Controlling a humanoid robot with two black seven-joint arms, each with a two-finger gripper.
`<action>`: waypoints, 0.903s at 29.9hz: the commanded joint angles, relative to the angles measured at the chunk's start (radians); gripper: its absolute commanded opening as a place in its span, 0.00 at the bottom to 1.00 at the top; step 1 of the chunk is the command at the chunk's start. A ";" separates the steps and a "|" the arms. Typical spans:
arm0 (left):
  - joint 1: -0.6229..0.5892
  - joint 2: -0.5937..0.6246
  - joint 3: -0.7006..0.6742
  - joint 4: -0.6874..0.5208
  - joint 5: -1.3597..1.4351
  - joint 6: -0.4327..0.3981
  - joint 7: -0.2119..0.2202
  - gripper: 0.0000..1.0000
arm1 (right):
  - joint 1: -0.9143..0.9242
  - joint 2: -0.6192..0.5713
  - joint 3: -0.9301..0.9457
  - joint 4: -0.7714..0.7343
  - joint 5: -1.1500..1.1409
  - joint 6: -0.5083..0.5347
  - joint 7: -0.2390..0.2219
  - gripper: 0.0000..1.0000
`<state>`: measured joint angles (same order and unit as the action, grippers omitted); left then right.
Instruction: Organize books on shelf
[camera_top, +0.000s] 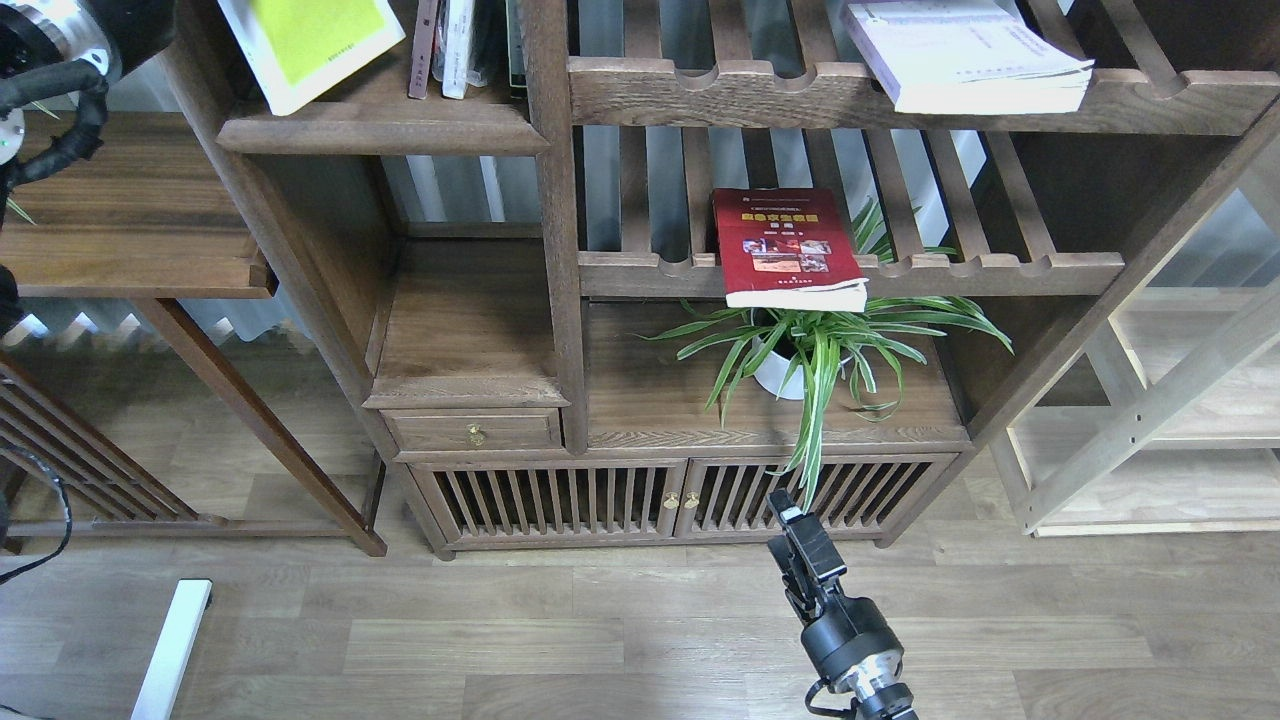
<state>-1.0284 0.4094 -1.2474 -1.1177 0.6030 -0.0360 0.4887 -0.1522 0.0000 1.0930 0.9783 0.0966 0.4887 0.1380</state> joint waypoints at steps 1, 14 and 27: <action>-0.031 -0.009 0.026 0.021 0.000 0.013 0.000 0.00 | -0.010 0.000 0.010 0.007 0.000 0.000 0.000 0.99; -0.137 -0.057 0.115 0.157 0.000 0.015 0.000 0.00 | -0.013 0.000 0.015 0.010 0.002 0.000 0.000 0.99; -0.150 -0.067 0.167 0.223 -0.002 0.013 0.000 0.00 | -0.013 0.000 0.024 0.010 0.011 0.000 0.000 0.99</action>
<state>-1.1767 0.3489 -1.0845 -0.9052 0.6029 -0.0215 0.4877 -0.1657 0.0000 1.1167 0.9880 0.1070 0.4887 0.1380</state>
